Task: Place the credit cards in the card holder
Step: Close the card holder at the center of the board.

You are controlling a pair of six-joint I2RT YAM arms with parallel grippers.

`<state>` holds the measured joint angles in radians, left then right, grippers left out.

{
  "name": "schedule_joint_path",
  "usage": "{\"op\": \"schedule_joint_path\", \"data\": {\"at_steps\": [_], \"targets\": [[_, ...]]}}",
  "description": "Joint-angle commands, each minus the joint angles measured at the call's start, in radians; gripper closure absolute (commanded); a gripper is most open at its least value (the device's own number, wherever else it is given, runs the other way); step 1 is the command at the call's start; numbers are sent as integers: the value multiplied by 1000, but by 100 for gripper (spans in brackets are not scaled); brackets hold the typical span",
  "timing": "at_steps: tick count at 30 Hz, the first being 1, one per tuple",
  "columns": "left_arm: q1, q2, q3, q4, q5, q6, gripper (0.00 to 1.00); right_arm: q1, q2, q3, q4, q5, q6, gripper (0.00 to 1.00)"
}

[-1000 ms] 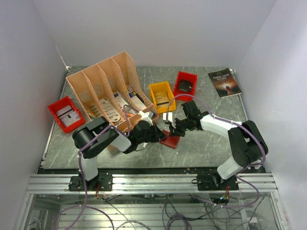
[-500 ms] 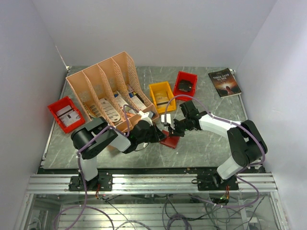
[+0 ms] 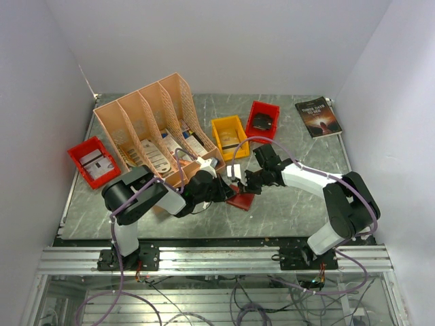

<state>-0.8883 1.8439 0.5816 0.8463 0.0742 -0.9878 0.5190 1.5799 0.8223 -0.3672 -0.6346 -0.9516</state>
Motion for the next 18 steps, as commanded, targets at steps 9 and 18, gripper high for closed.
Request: {"op": "schedule_joint_path", "data": {"at_steps": [9,18], "targets": [[-14,-19,6,-44,6,27,93,26,53,-79,-165,115,-28,100],[-15,21,18,-47,9,24,93,87,37,-106,-161,192,-45,100]]}}
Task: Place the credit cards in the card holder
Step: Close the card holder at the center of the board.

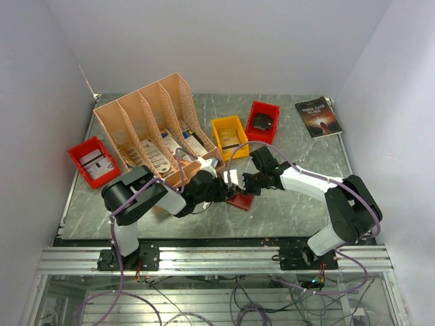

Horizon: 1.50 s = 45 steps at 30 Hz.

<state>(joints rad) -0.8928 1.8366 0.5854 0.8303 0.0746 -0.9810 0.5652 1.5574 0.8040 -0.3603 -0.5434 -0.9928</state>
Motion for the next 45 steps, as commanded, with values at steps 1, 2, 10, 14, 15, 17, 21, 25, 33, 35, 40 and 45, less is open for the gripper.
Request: {"op": "schedule_joint_path", "data": {"at_steps": [1,2,10,14,15,17,21,25,33,35,40,45], "targets": [[-11,37,13,-27,8,16,93,45,58,-90,-169,109,-6,100],[-12,45,13,-24,7,14,93,50,58,-93,-171,116,-9,100],[-10,84,5,2,13,-4,93,100,37,-141,-175,179,-47,100],[-8,84,-3,22,12,-14,93,126,31,-166,-175,207,-67,100],[-6,83,-9,32,13,-18,93,130,32,-170,-176,210,-75,100],[-4,75,-16,43,15,-23,93,137,34,-178,-174,219,-83,100],[-3,43,-26,55,19,-28,93,150,48,-178,-176,234,-94,100],[-3,3,-43,66,16,-40,93,165,56,-182,-181,256,-120,100],[0,-39,-40,51,21,-47,93,174,50,-189,-197,269,-162,100],[0,-31,-29,58,29,-49,92,176,47,-188,-199,266,-170,100],[0,-24,-20,71,27,-60,91,180,50,-190,-195,266,-175,100],[2,-14,-30,111,24,-82,88,182,38,-200,-175,259,-162,100]]}}
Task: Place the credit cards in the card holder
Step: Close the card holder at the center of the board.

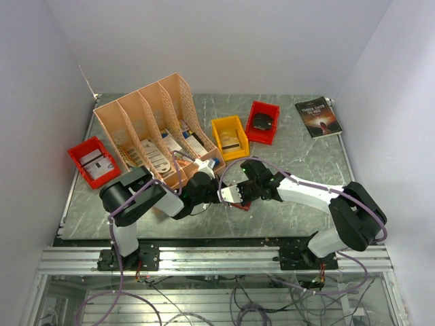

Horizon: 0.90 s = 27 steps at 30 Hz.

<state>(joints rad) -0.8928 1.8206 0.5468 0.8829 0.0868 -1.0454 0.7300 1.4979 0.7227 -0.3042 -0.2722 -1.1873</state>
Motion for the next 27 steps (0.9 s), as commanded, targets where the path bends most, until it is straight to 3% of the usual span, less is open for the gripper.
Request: {"op": "schedule_joint_path", "data": {"at_steps": [1,5,9,18,27], "targets": [[1,0,3,64,10,-23,87,19,97,-121,-228,-12,33,100],[0,-18,-43,110,-17,-80,79,19,99,-121,-224,-14,35,100],[-25,6,-91,201,-75,-189,78,19,96,-127,-215,-9,39,100],[-80,176,-115,448,-197,-377,72,20,104,-126,-203,-3,44,100],[-104,187,-134,369,-347,-472,66,19,107,-131,-202,1,45,100]]}}
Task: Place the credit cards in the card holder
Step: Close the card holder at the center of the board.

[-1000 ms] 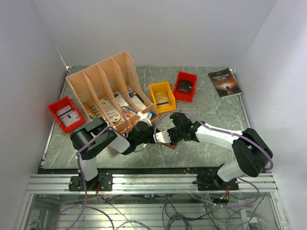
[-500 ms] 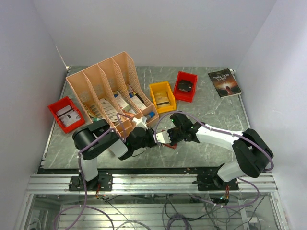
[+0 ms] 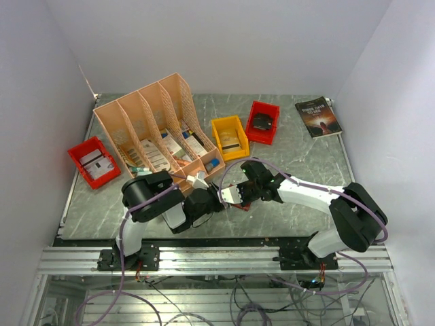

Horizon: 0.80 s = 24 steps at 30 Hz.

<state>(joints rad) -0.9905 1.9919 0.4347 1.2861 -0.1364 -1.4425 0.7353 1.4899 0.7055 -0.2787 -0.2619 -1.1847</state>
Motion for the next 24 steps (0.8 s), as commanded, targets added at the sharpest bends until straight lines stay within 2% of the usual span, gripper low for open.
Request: {"op": "schedule_joint_path", "data": {"at_steps": [1,12,24], "targets": [[-8,14,-23,-42,-135,-84,66,14,115,-113,-227,-10,41,100],[-42,-41,10,-218,-268,-208,75,13,118,-116,-226,-7,41,100],[-50,6,89,-291,-222,-213,75,14,84,-114,-214,-8,44,100]]}}
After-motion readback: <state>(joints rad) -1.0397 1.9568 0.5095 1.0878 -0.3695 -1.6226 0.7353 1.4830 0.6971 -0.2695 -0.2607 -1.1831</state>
